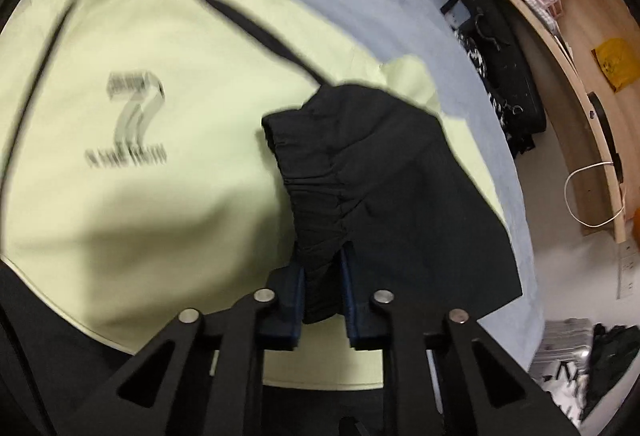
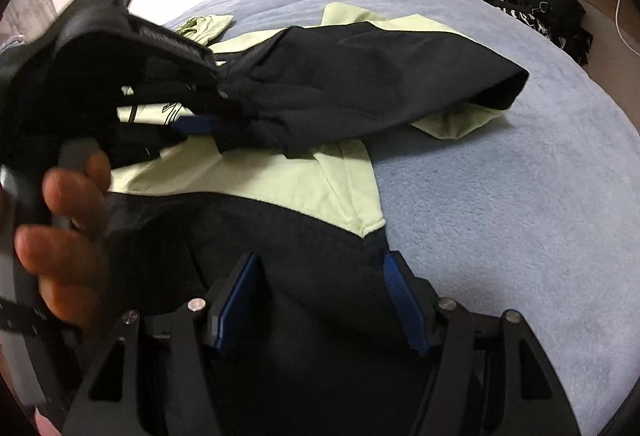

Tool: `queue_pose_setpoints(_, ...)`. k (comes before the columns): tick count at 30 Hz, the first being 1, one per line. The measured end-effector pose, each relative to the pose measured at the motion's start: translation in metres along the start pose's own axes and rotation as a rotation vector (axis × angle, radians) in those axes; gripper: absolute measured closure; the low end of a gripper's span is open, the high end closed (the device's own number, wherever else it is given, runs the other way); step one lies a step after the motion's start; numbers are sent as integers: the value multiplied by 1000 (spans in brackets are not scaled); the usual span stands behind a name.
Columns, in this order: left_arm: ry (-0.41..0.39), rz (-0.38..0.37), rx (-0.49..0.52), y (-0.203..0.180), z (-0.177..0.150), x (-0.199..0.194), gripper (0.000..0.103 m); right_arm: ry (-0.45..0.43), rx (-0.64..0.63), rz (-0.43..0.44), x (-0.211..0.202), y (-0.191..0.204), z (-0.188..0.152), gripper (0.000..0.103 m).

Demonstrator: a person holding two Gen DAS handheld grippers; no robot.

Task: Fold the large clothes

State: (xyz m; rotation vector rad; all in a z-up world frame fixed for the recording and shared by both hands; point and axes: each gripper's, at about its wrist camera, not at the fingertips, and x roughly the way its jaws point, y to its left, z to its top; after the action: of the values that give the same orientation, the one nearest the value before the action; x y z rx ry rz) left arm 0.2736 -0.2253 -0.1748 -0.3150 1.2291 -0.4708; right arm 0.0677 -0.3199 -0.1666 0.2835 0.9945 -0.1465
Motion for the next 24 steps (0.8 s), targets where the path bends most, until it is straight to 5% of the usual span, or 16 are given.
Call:
queue_pose_setpoints(7, -163, -24, 43, -11, 38, -84, 97, 36, 77, 62, -3, -11, 8, 38)
queue_pose_setpoints(11, -254, 8, 114, -21, 56, -133, 97, -19, 205, 115, -16, -31, 23, 38)
queue_pose_setpoints(16, -253, 11, 173, -18, 59, -156, 97, 10, 280, 115, -7, -48, 38, 38)
queue_pose_setpoints(18, -203, 8, 187, -16, 57, -142, 85, 16, 297, 120, -5, -51, 36, 38)
queue_pose_setpoints(20, -154, 12, 184, -8, 49, -128, 44, 22, 293, 114, -4, -51, 33, 38)
queue_pose_setpoints(22, -137, 27, 156, 2, 40, -108, 29, 31, 289, 114, -3, -52, 29, 38)
queue_pose_setpoints(24, -129, 14, 120, 13, 36, -94, 29, 33, 282, 113, -3, -52, 27, 38)
